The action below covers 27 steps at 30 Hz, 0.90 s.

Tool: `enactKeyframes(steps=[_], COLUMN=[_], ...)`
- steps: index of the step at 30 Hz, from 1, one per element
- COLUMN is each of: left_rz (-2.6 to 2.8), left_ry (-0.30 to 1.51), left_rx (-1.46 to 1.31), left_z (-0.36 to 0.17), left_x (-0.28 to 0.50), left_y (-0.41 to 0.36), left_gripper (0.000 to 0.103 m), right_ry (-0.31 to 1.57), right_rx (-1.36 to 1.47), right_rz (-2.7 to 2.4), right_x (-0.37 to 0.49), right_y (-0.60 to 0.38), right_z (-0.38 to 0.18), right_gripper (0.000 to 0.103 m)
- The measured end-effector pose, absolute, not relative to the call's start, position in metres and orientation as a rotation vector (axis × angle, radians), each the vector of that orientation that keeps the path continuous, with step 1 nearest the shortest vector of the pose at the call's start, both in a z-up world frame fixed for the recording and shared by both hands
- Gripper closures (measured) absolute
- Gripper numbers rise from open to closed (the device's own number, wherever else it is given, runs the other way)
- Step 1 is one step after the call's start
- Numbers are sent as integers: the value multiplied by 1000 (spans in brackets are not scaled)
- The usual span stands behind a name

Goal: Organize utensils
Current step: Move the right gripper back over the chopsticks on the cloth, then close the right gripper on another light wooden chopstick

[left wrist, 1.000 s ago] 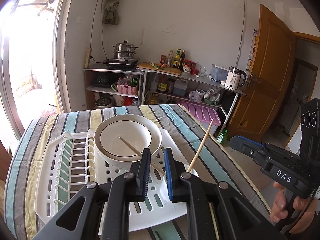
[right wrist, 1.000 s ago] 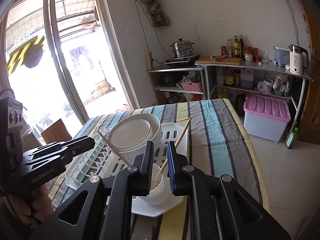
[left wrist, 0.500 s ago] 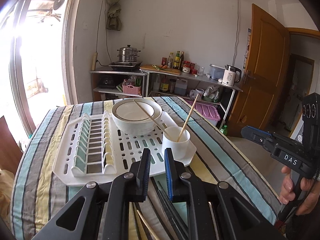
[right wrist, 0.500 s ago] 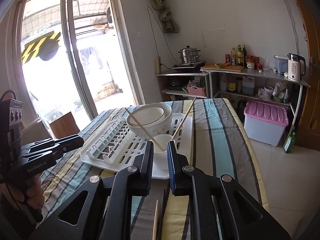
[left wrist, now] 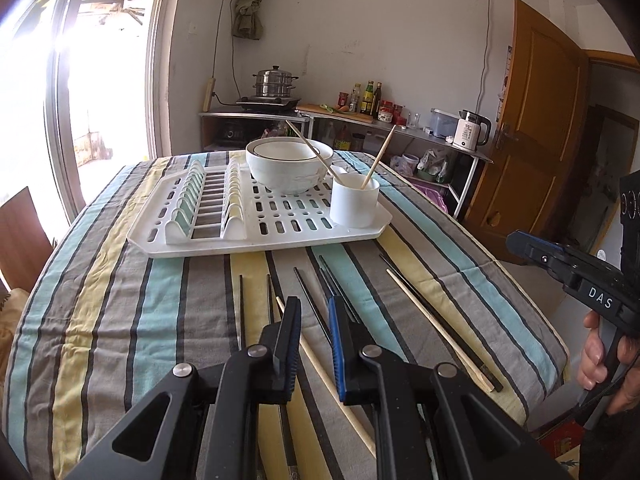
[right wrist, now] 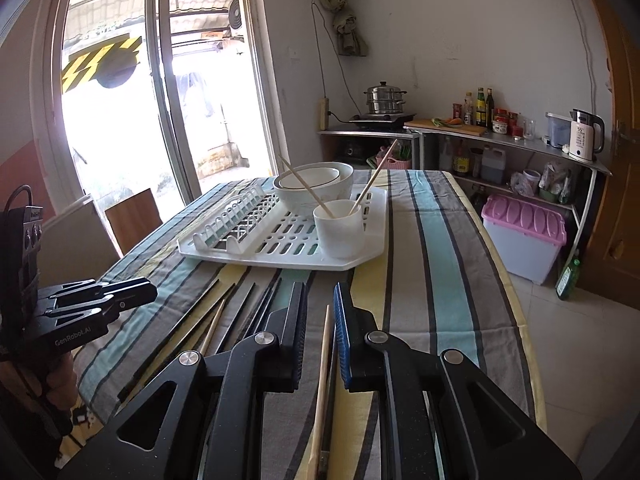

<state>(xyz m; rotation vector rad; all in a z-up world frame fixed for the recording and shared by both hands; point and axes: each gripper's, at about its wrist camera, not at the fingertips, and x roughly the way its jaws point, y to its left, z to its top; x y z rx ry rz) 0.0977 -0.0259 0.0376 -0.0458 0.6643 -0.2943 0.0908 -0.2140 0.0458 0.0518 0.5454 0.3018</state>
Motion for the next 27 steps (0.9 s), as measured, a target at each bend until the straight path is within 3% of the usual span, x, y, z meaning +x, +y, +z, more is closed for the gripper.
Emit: enactKeyframes(steps=[7, 12, 27], left_rz=[-281, -265, -223], left_ry=[697, 753, 945], left_rx=[-66, -81, -136], left_z=[26, 13, -30], left_x=[97, 113, 168], left_y=[-23, -25, -34], left_gripper=[89, 82, 82], right_ry=[572, 615, 805], right_rx=[41, 21, -94], right_rz=[324, 343, 392], right_x=[91, 103, 162], right_y=[-208, -201, -178], right_z=[34, 21, -25], right_gripper=[89, 89, 85])
